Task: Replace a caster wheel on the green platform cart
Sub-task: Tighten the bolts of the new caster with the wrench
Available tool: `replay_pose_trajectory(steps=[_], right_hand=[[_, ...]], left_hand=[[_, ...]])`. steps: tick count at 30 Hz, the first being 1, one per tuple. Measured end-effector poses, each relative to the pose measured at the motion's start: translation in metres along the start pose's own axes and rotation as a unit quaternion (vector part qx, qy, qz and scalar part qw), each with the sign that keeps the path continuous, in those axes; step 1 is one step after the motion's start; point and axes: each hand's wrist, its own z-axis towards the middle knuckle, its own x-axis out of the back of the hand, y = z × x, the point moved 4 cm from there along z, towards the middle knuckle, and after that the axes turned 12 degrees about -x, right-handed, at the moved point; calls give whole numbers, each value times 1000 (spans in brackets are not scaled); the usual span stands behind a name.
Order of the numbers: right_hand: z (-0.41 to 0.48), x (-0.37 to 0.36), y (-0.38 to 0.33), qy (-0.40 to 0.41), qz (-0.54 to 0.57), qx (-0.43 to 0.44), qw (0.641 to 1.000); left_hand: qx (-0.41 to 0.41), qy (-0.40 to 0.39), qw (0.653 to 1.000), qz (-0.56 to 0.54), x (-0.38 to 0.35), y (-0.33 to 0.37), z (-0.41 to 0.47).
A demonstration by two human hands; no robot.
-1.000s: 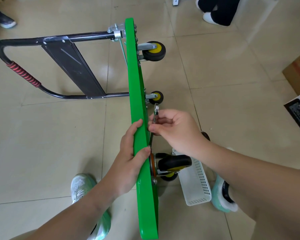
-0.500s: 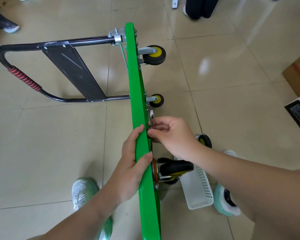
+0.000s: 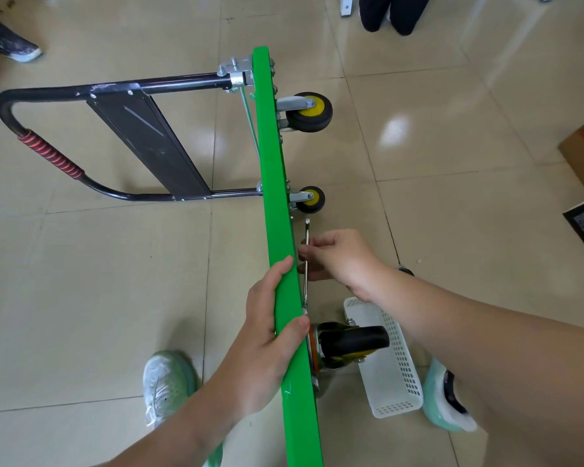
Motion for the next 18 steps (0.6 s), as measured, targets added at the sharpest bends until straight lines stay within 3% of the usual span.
replay_pose_trajectory(steps=[10,18], right_hand=[[-57,11,-27,-2,28,164,986],[-80,6,-6,-51,37,190,980]], left_hand=[[0,4,1000,-4,0,-1,-1],[-17,22,1000,4,-1,2,-1]])
